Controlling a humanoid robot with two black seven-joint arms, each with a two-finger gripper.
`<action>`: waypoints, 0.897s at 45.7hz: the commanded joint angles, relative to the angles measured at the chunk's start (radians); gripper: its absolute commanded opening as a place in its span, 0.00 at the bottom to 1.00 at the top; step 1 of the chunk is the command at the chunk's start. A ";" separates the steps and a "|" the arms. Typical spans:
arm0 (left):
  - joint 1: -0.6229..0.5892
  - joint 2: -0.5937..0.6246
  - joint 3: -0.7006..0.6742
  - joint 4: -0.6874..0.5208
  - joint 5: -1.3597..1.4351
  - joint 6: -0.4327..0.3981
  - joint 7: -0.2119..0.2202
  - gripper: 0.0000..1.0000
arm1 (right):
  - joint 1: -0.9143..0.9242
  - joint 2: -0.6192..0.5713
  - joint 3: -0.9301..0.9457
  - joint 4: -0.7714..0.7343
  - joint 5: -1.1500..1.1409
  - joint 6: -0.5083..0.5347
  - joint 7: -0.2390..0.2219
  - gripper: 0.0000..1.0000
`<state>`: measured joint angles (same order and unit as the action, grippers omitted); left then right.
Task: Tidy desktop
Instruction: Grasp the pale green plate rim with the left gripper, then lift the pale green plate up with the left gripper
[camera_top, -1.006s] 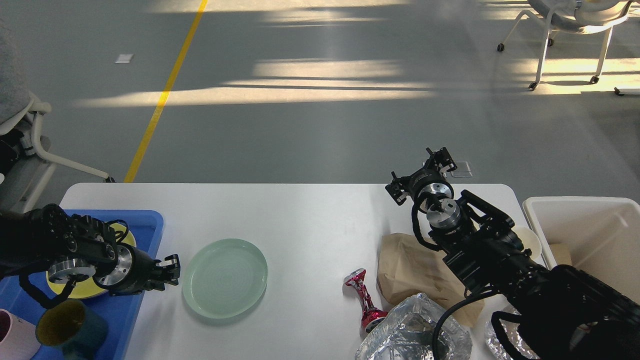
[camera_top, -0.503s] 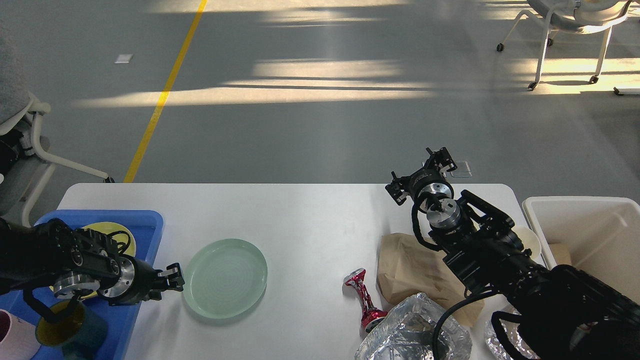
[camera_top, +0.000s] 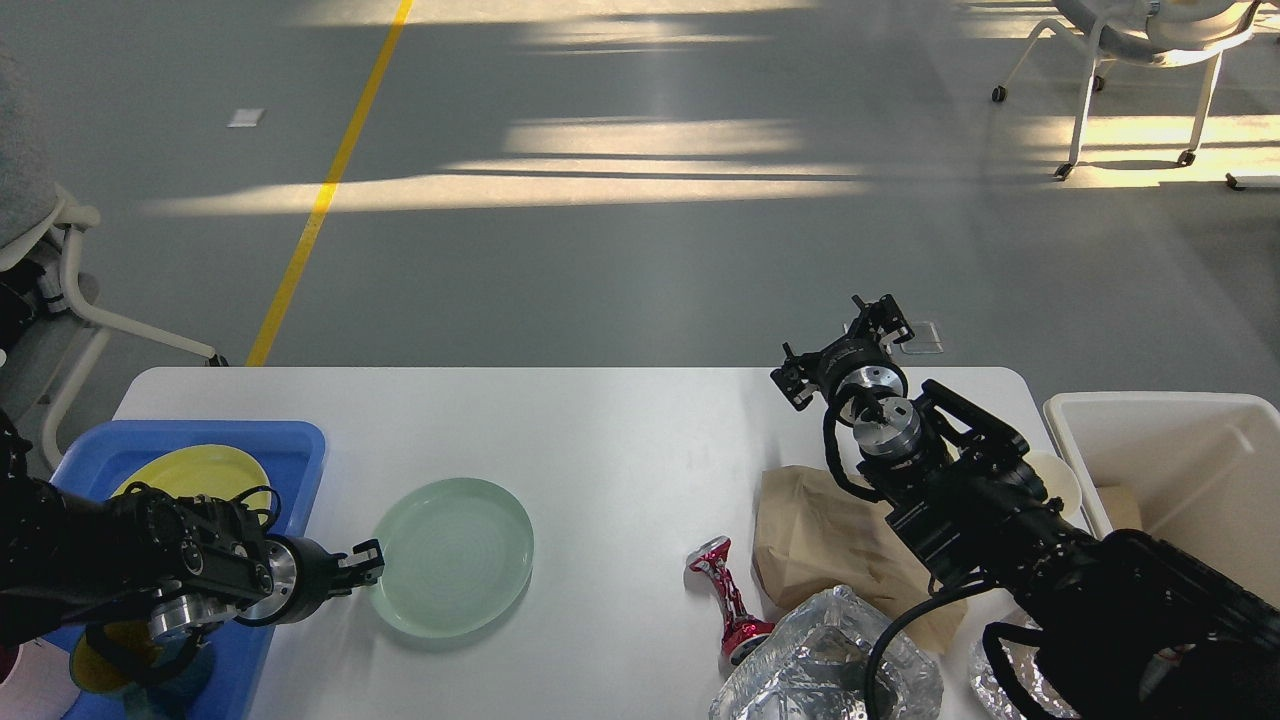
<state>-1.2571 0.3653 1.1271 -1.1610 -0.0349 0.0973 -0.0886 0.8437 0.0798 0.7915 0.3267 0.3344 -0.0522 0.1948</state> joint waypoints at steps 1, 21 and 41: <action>0.001 -0.006 -0.004 0.000 0.003 -0.005 0.007 0.09 | 0.000 0.000 0.000 0.000 0.000 0.000 0.000 1.00; -0.008 -0.014 -0.006 -0.009 0.004 -0.007 0.016 0.00 | 0.000 0.000 0.000 0.000 0.000 -0.001 0.000 1.00; -0.195 0.066 0.005 -0.037 0.006 -0.329 0.047 0.00 | 0.000 0.000 0.000 0.000 0.000 0.000 0.000 1.00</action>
<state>-1.3761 0.3917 1.1343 -1.1964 -0.0292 -0.0675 -0.0454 0.8437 0.0797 0.7915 0.3267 0.3344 -0.0528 0.1948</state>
